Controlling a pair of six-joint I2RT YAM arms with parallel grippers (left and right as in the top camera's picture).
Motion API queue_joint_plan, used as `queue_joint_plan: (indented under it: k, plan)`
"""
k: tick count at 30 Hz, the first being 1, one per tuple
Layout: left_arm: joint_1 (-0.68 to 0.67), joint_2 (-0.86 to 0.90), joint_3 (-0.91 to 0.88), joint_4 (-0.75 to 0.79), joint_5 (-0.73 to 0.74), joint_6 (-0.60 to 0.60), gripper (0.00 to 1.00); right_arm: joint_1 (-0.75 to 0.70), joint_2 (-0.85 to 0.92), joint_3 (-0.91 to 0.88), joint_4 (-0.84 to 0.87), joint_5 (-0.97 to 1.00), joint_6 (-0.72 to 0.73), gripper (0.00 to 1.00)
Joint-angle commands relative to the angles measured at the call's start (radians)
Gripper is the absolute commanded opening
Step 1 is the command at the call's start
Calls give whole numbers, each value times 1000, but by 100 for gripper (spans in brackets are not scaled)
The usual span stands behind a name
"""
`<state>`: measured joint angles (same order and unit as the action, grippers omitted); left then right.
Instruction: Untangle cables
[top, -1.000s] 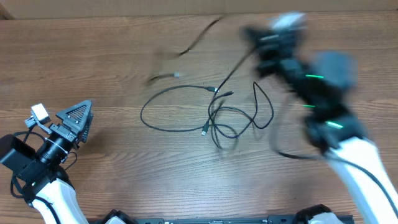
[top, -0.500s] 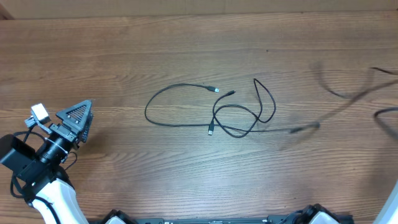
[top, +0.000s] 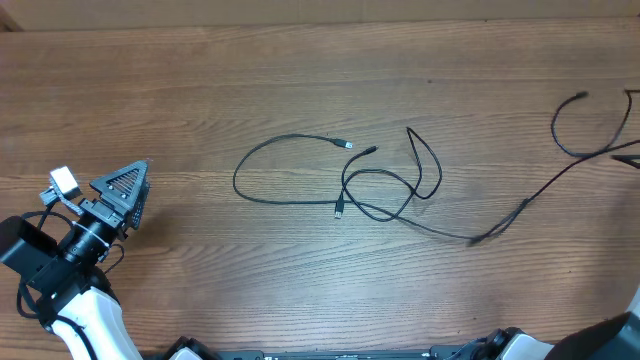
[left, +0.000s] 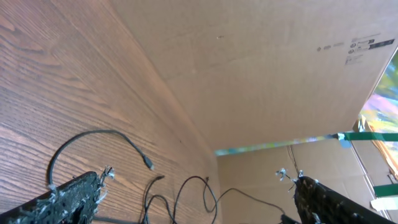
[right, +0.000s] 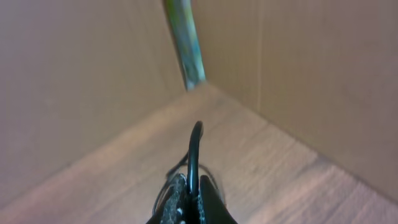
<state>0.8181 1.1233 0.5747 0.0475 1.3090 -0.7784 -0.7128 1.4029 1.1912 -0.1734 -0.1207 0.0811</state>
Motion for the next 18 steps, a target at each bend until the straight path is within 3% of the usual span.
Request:
queue_joint_plan:
  k: [1, 9, 18]
  plan:
    - [3, -5, 17, 2, 15, 23, 100, 2, -68, 88, 23, -75, -3, 4]
    - [3, -5, 17, 2, 15, 23, 100, 56, -91, 409, 55, -480, 93, 4]
    - [3, -5, 17, 2, 15, 23, 100, 129, -137, 677, 27, -502, 103, 4]
